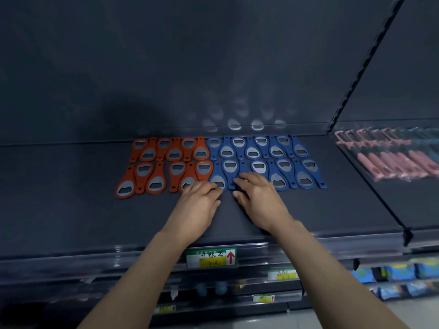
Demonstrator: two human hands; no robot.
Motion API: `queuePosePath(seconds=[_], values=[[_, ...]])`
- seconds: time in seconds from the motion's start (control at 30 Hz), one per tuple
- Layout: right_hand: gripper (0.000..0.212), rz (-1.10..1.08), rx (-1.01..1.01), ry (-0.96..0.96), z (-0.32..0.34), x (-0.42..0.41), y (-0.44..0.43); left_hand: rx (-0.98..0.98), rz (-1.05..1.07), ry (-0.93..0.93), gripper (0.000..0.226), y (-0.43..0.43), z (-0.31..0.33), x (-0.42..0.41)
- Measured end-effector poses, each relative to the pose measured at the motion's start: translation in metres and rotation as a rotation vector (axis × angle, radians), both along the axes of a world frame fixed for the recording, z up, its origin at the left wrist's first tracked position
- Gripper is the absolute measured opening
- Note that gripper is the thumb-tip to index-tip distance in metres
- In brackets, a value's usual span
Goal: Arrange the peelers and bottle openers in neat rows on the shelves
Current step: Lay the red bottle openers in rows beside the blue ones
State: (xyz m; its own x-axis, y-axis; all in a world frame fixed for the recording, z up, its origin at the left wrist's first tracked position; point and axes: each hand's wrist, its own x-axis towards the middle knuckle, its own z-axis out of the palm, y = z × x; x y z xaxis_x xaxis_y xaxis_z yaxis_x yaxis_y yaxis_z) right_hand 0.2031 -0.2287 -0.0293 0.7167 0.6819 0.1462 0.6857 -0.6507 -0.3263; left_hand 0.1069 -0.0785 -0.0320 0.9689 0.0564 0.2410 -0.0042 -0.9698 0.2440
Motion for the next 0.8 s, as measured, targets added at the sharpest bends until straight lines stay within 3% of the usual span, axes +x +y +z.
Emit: queuePosePath(seconds=[0.4,0.8], values=[[0.034,-0.077,0.122,-0.024,0.005,-0.005,-0.001,-0.077,-0.043,-0.086,0.028,0.009,0.012,0.000],[0.031,-0.463,0.094,-0.067,0.005,0.015,-0.064,-0.034,-0.234,-0.056,0.036,-0.035,0.014,0.043]])
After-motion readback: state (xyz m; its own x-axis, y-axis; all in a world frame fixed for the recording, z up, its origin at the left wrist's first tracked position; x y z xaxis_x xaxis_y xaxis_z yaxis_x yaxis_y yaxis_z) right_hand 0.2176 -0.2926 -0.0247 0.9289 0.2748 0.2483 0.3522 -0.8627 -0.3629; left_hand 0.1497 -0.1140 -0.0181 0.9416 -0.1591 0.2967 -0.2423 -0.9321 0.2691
